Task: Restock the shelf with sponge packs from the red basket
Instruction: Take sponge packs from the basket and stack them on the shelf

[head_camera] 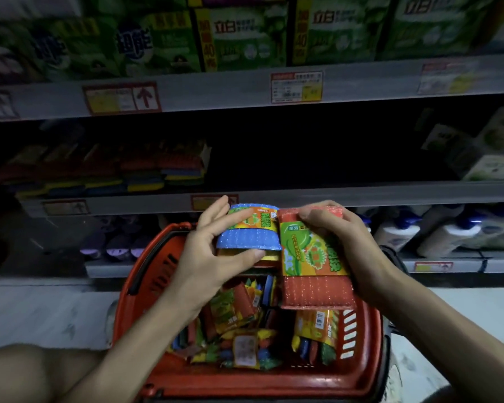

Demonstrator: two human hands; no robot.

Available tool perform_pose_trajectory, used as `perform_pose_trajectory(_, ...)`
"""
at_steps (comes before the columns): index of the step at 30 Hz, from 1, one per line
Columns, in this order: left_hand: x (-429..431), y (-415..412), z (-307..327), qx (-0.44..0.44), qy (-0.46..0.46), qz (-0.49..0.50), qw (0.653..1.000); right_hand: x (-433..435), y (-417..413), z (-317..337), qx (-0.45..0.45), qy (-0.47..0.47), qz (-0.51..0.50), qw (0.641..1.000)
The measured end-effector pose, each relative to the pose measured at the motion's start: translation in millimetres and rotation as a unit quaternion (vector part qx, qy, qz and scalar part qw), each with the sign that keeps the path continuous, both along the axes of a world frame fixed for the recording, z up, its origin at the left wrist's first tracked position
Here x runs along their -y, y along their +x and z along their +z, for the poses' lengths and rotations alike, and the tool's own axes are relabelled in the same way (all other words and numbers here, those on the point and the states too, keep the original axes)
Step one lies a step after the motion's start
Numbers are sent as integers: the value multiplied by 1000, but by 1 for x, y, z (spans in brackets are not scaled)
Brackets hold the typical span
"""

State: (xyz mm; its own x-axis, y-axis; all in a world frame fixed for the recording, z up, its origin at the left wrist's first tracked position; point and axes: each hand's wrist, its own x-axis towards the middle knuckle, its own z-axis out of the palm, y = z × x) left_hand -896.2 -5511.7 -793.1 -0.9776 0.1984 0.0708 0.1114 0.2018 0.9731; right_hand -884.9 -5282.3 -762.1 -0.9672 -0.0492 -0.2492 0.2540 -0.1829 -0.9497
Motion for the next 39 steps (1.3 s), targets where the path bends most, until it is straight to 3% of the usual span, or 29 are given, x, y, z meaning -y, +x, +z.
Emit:
perform_pose_trajectory(3,1,-1,13,-17,45,-22,999,2,-1,3,-9,-8,-15,1000)
perform_pose_trajectory(6,-3,0,17,-46,106,49,992,7,-2,8,-10,-23,-15,1000)
perform_pose_trajectory(10,-1,-4,11,29,174,111,978,15,-6,10,-40,-22,-14,999)
perform_pose_trajectory(17,9,-13,2,90,150,147,974,30,-8,1,-45,-7,-8,999)
perform_pose_trajectory(22,12,-1,9,168,29,80,982,39,-12,0,-87,54,18,995)
perform_pose_trajectory(29,27,-16,24,193,142,118,963,33,-19,8,-100,35,48,993)
perform_pose_trajectory(35,11,-4,23,234,180,96,951,24,-26,16,-97,15,76,992)
perform_pose_trajectory(39,19,-12,16,198,165,71,964,20,-25,20,-117,36,77,989)
